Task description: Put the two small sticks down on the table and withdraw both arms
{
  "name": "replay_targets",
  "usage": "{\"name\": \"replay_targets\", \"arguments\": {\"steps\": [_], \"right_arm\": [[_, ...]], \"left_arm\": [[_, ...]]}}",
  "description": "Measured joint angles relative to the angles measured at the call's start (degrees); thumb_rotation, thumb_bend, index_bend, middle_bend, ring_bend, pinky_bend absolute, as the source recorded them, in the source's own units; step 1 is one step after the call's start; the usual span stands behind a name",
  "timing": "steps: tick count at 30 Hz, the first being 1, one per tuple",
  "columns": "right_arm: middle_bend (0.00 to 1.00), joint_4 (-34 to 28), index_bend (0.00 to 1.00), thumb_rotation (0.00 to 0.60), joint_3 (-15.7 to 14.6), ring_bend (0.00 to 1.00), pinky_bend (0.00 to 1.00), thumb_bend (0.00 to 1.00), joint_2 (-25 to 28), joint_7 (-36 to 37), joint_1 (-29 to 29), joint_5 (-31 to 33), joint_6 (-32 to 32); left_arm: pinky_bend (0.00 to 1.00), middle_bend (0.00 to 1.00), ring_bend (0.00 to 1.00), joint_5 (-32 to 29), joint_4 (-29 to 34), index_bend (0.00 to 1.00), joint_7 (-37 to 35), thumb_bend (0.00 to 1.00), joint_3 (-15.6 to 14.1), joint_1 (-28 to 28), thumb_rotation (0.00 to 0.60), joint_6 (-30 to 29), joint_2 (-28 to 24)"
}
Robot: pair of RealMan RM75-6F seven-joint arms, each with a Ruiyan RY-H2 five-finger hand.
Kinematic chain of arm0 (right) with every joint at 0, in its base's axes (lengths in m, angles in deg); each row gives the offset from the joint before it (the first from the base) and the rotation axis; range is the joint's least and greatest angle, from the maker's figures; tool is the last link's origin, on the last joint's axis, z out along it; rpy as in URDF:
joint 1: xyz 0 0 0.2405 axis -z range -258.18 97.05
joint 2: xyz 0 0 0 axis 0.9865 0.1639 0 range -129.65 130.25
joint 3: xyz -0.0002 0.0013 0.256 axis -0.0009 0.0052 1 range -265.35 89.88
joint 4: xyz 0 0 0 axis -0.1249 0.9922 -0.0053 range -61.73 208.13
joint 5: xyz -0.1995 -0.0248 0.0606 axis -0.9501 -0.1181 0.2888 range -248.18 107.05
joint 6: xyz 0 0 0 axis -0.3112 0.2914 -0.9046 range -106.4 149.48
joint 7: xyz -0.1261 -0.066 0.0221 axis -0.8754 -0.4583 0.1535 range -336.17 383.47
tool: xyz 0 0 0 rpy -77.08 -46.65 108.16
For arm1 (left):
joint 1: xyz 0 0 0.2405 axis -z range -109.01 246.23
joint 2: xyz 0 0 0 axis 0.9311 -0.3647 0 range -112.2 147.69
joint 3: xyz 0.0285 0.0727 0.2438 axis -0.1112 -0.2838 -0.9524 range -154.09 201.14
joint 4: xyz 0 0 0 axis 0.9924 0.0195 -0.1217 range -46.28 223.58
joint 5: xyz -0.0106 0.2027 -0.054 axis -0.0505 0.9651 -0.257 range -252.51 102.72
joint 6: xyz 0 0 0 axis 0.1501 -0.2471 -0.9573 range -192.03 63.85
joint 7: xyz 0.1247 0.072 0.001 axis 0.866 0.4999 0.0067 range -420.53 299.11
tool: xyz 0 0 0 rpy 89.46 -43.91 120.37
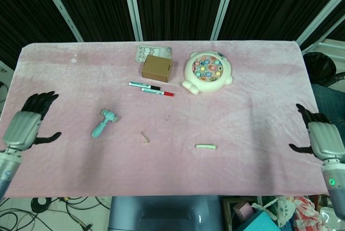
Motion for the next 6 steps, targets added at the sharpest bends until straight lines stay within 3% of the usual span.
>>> {"name": "replay_targets", "arguments": {"steps": [6], "right_arm": [[0.15, 7.9, 0.04, 0.6, -2.9, 0.19, 0.14, 0.03, -8.6, 1.8, 9.6, -9.8, 12.4]], "left_arm": [[0.0, 0.02, 0.0, 1.7, -0.2, 0.05, 0.9, 0.19, -3.8, -8.5, 0.6, -7.3, -0.3]]}}
